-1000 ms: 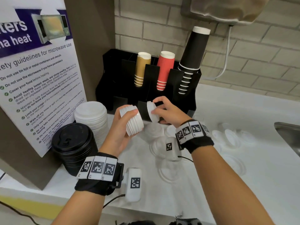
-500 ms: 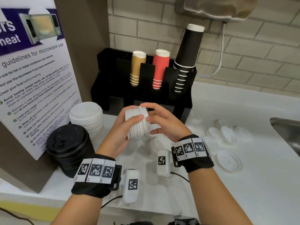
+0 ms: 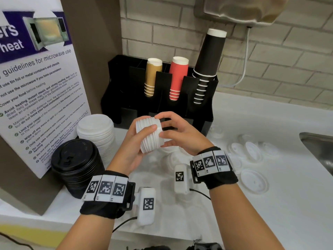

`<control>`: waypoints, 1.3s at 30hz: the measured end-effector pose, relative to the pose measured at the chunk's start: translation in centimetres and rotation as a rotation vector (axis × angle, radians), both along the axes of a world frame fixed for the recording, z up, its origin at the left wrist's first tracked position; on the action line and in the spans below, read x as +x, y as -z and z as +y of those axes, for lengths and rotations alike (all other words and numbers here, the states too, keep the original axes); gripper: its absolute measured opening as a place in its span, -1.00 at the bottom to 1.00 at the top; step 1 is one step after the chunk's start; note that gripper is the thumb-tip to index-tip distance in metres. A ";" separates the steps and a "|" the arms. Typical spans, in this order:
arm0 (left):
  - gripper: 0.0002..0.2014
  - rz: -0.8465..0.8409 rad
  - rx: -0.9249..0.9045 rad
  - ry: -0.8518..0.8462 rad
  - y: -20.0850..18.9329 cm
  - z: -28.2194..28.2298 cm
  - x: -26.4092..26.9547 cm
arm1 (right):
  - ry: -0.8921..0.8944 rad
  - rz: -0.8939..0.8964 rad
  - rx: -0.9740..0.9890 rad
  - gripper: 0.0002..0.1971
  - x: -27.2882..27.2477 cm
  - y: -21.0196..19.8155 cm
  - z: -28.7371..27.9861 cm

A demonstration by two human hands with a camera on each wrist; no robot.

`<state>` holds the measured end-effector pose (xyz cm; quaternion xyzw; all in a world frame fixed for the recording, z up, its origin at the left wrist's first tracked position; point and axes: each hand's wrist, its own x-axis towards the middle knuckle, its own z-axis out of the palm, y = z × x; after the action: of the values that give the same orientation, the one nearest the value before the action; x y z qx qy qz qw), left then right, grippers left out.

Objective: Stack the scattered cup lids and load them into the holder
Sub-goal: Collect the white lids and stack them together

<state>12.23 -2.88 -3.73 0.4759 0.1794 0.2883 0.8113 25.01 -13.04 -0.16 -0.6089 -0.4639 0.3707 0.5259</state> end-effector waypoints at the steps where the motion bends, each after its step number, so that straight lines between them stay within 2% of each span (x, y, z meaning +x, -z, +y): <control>1: -0.54 -0.004 -0.010 0.002 0.0 0.1 0.0 | -0.010 0.011 -0.007 -0.59 0.2 -0.1 0.1; 3: -0.53 -0.015 -0.037 -0.012 -0.1 0.3 -0.1 | -0.010 0.060 -0.026 -0.63 0.9 -0.1 0.4; 5: -0.53 -0.026 -0.046 -0.044 0.0 0.5 -0.2 | 0.074 0.031 -0.088 -0.73 1.7 0.0 1.1; 7: -0.57 -0.038 -0.043 -0.063 0.0 0.6 -0.2 | 0.146 -0.209 -0.236 -0.73 3.1 0.5 2.5; 10: -0.58 -0.038 -0.048 -0.070 0.0 0.6 -0.1 | -0.031 -0.712 -0.599 -0.48 4.7 2.6 4.9; 13: -0.57 -0.021 -0.037 -0.069 -0.1 0.5 -0.1 | -0.142 -0.991 -0.807 -0.29 5.6 4.9 6.4; 15: -0.57 -0.014 -0.033 -0.076 -0.1 0.5 -0.1 | -0.189 -1.063 -0.839 -0.28 6.1 5.7 7.2; 18: -0.57 -0.008 -0.046 -0.087 -0.1 0.7 -0.3 | -0.226 -1.064 -0.820 -0.34 6.6 6.2 7.7; 22: -0.60 -0.017 -0.060 -0.094 -0.1 1.0 -0.4 | -0.144 -1.092 -0.798 -0.43 6.9 5.8 7.1; 24: -0.60 -0.025 -0.070 -0.099 -0.1 1.2 -0.5 | -0.020 -0.955 -0.698 -0.47 7.1 4.3 6.2; 28: -0.55 -0.031 -0.081 -0.073 -0.1 1.2 -0.4 | 0.104 -0.237 -0.298 -0.59 5.5 1.3 2.7; 31: -0.53 -0.035 -0.068 -0.047 -0.3 0.7 0.0 | 0.089 0.088 -0.092 -0.63 3.1 1.6 0.9; 34: -0.55 -0.049 -0.058 -0.055 -0.2 0.1 0.6 | 0.097 0.202 -0.025 -0.64 1.3 2.6 0.3; 39: -0.55 -0.040 -0.016 -0.025 0.1 0.0 0.9 | 0.112 0.184 -0.013 -0.67 0.5 2.5 -0.2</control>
<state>13.10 -2.85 -3.79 0.4615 0.1714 0.3063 0.8147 25.49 -13.21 -2.64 -0.6005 -0.3766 0.3982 0.5822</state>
